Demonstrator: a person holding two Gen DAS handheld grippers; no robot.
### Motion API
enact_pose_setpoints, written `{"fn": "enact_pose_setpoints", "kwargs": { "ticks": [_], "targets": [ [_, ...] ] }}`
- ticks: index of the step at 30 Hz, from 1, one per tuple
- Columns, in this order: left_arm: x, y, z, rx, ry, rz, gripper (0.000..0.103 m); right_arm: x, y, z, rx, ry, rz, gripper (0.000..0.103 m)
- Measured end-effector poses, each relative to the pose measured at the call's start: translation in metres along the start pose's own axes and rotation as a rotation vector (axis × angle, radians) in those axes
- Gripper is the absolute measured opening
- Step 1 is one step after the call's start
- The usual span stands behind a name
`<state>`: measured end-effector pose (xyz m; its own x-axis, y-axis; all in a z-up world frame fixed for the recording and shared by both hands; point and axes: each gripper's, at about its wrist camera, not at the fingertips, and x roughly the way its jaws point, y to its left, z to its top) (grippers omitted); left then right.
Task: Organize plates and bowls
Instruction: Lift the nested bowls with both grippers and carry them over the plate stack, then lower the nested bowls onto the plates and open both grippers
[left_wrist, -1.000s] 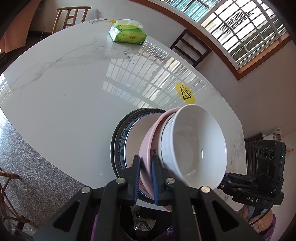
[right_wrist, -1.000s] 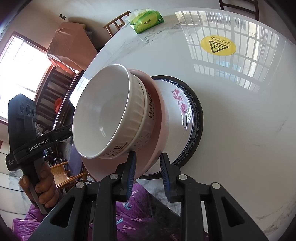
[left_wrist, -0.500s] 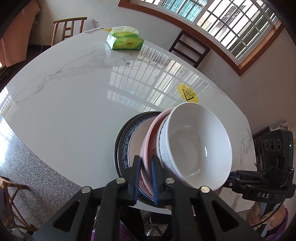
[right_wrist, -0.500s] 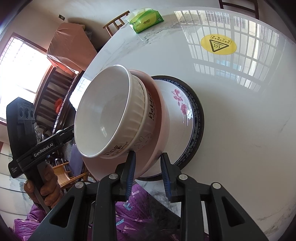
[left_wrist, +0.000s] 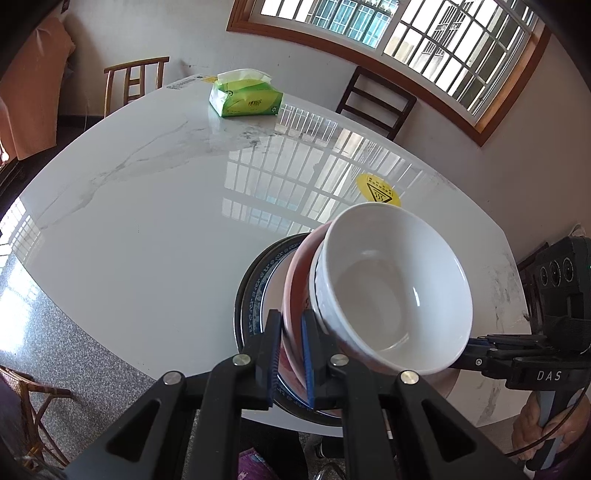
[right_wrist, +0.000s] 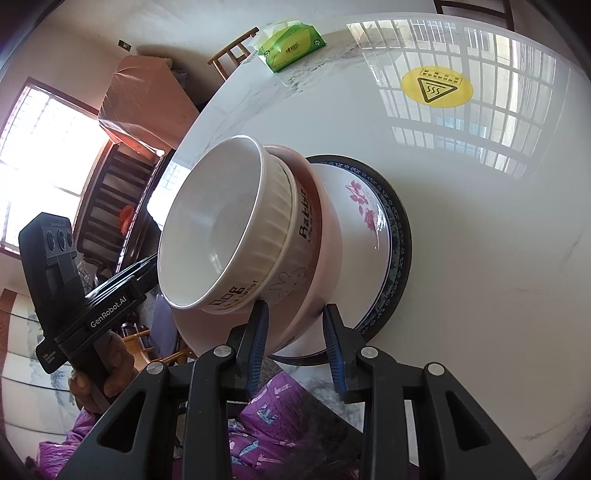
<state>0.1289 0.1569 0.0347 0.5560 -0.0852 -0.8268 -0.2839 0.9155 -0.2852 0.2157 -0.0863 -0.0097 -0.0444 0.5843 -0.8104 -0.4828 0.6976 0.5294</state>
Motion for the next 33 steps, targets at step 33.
{"fn": "enact_pose_setpoints", "kwargs": {
  "ticks": [33],
  "targets": [
    [-0.051, 0.009, -0.03, 0.058, -0.295, 0.025, 0.037, -0.049, 0.005, -0.041, -0.075, -0.458, 0.069, 0.067]
  ]
}}
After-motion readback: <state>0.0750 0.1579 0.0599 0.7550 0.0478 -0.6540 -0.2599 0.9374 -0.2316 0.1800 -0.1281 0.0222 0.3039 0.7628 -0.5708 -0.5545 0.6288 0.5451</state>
